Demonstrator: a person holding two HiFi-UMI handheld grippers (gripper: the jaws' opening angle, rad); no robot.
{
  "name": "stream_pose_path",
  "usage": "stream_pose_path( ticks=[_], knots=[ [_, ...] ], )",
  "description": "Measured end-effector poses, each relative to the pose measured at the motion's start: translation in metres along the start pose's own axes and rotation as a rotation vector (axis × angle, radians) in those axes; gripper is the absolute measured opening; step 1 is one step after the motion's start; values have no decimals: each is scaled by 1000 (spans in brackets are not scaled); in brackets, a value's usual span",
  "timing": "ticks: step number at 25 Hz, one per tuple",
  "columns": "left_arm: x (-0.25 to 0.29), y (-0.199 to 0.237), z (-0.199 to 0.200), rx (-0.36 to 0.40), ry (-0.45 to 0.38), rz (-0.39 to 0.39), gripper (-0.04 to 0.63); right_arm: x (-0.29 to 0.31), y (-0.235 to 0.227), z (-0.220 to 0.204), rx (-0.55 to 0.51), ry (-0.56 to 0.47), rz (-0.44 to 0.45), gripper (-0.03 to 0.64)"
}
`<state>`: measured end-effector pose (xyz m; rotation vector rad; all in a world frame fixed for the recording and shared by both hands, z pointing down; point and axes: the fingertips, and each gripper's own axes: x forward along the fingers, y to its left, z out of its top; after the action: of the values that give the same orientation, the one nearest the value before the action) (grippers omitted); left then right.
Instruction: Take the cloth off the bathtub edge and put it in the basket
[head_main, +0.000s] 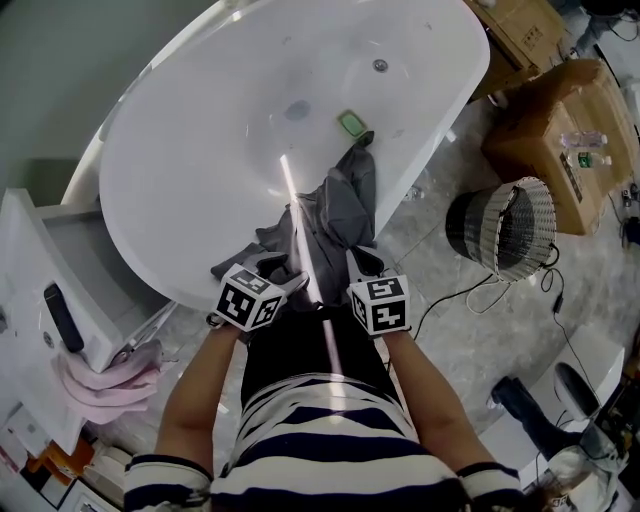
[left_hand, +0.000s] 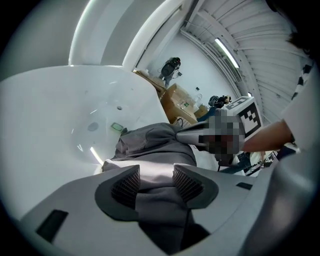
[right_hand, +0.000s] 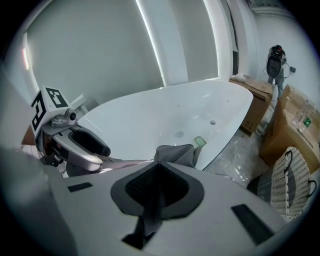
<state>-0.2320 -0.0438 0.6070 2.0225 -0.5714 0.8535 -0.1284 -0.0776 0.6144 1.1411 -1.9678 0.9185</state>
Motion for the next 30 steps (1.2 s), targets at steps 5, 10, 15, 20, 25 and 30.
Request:
stream_pose_path(
  ticks=[5, 10, 15, 20, 25, 30],
  knots=[
    [10, -3, -6, 26, 69, -37, 230, 1, 2, 1, -50, 1, -10, 32],
    [14, -7, -5, -32, 101, -129, 249, 1, 2, 2, -72, 12, 8, 32],
    [16, -19, -6, -48, 133, -254, 259, 2, 4, 1, -102, 21, 30, 32],
    [21, -33, -6, -34, 175, -330, 259, 1, 5, 1, -122, 44, 63, 32],
    [23, -45, -4, -40, 201, -389, 259, 1, 6, 1, -131, 59, 104, 32],
    [31, -42, -2, -76, 229, -353, 259, 1, 6, 1, -144, 68, 132, 32]
  ],
)
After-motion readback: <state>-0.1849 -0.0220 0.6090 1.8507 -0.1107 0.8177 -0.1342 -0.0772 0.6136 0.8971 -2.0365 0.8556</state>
